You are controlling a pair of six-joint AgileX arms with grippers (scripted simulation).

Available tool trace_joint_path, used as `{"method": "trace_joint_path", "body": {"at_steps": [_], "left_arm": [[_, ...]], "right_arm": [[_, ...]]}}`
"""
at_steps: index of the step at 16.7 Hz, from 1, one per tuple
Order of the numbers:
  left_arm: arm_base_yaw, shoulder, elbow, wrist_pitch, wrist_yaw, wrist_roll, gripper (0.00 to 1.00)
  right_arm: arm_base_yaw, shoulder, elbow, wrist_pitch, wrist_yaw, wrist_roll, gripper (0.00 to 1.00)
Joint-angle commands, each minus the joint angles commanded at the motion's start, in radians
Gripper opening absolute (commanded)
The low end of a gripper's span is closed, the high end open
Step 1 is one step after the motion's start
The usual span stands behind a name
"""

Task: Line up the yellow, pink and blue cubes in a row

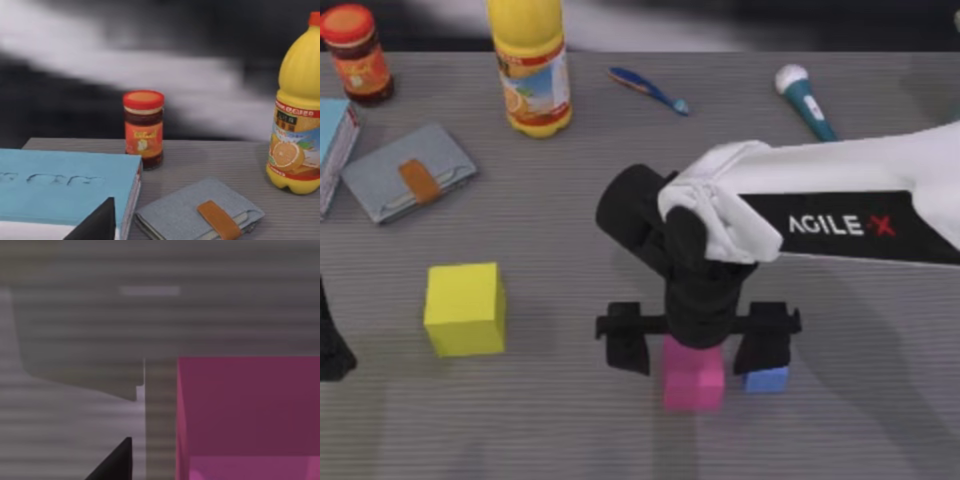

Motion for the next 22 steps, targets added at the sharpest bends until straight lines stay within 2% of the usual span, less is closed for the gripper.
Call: {"method": "trace_joint_path", "body": {"at_steps": [8,15,22], "left_arm": [[0.0,0.0,0.0,0.0,0.0,0.0,1.0],[0.0,0.0,0.0,0.0,0.0,0.0,1.0],[-0.006,0.024,0.023,-0.016,0.001,-0.007,1.0]], "right_arm": [[0.0,-0.006,0.013,-0.018,0.0,0.0,1.0],[0.009,-0.091,0.144,-0.237,-0.001,0.0,1.0],[-0.007,-0.12,0.125,-0.221,0.006,-0.016,1.0]]}}
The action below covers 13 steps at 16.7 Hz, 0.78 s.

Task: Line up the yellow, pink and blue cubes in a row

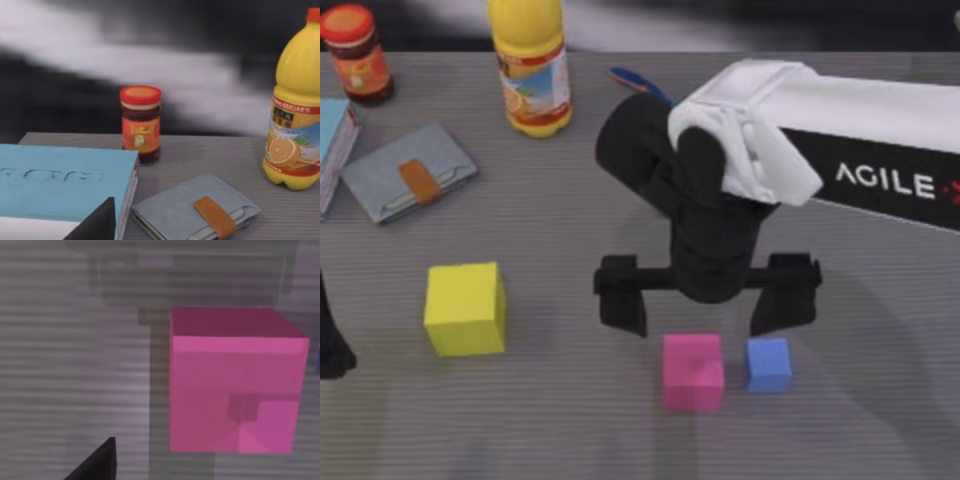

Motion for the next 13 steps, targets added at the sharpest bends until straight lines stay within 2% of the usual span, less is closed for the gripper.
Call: {"method": "trace_joint_path", "body": {"at_steps": [6,10,13], "left_arm": [[-0.051,0.274,0.23,-0.167,0.001,-0.064,1.0],[-0.102,0.613,0.458,-0.346,-0.001,-0.127,1.0],[-0.144,0.911,0.64,-0.496,-0.003,-0.177,1.0]], "right_arm": [[-0.114,-0.301,-0.233,0.149,0.056,-0.148,1.0],[-0.247,-0.607,-0.528,0.283,0.094,-0.304,1.0],[-0.359,-0.865,-0.786,0.398,0.106,-0.429,1.0]]}}
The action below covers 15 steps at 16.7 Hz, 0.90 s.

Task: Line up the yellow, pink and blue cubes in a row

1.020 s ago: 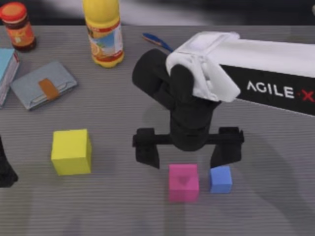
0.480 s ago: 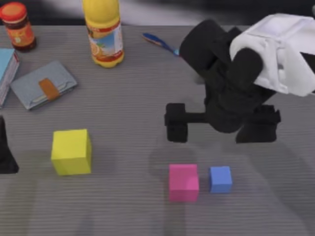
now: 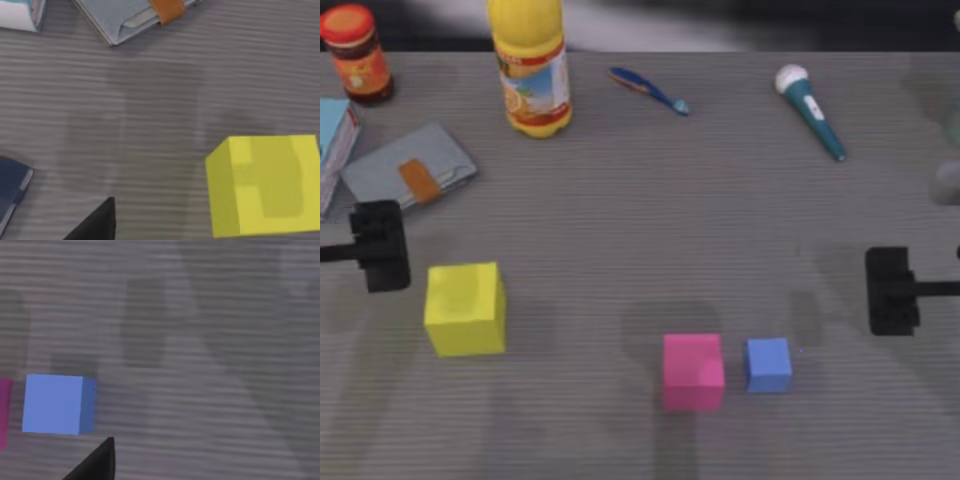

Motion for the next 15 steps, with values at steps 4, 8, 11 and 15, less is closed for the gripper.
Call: {"method": "trace_joint_path", "body": {"at_steps": [4,8,11,15], "left_arm": [[-0.056,0.37,0.232,-0.193,-0.002,-0.065,1.0],[-0.105,0.654,0.438,-0.354,-0.002,-0.123,1.0],[-0.133,0.819,0.565,-0.442,0.0,-0.158,1.0],[-0.155,0.943,0.667,-0.503,0.002,-0.184,1.0]], "right_arm": [[-0.148,-0.375,-0.332,0.171,-0.015,-0.152,1.0],[-0.278,-0.748,-0.585,0.369,-0.056,-0.266,1.0],[-0.356,-0.977,-0.707,0.519,-0.091,-0.324,1.0],[-0.417,-1.142,-0.778,0.66,-0.123,-0.363,1.0]]}}
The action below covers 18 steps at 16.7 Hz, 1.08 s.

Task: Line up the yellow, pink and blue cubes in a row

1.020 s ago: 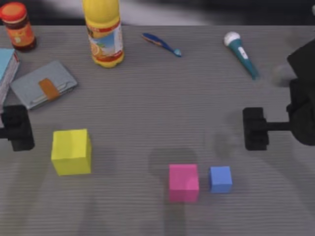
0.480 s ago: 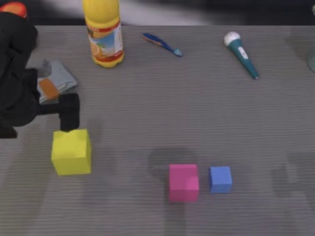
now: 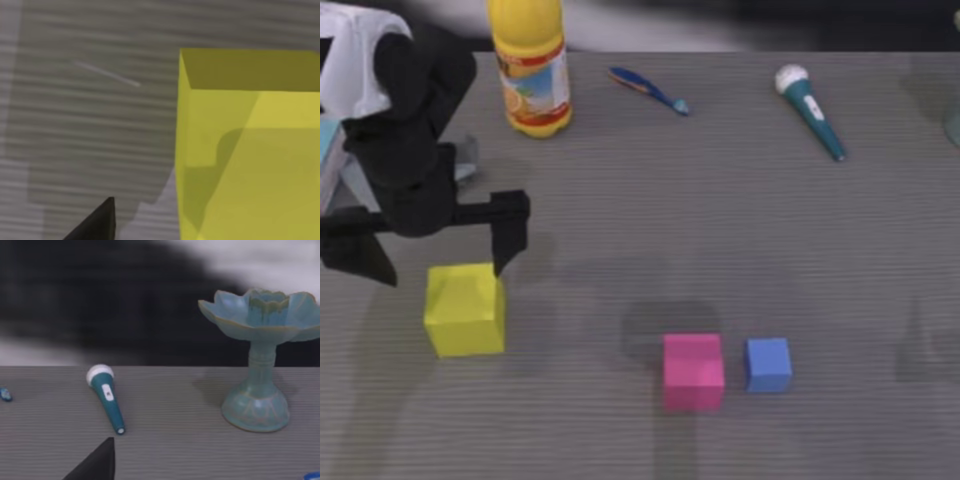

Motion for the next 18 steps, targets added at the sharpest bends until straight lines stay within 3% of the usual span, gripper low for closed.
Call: {"method": "trace_joint_path", "body": {"at_steps": [8,15,18], "left_arm": [[0.0,0.025,0.007,0.008,0.001,-0.002,1.0],[-0.001,0.145,-0.134,0.278,0.001,0.001,1.0],[-0.001,0.169,-0.161,0.323,0.001,0.001,1.0]], "right_arm": [[-0.007,-0.02,-0.006,0.019,-0.004,-0.004,1.0],[-0.007,-0.02,-0.006,0.019,-0.004,-0.004,1.0],[-0.007,-0.02,-0.006,0.019,-0.004,-0.004,1.0]]}}
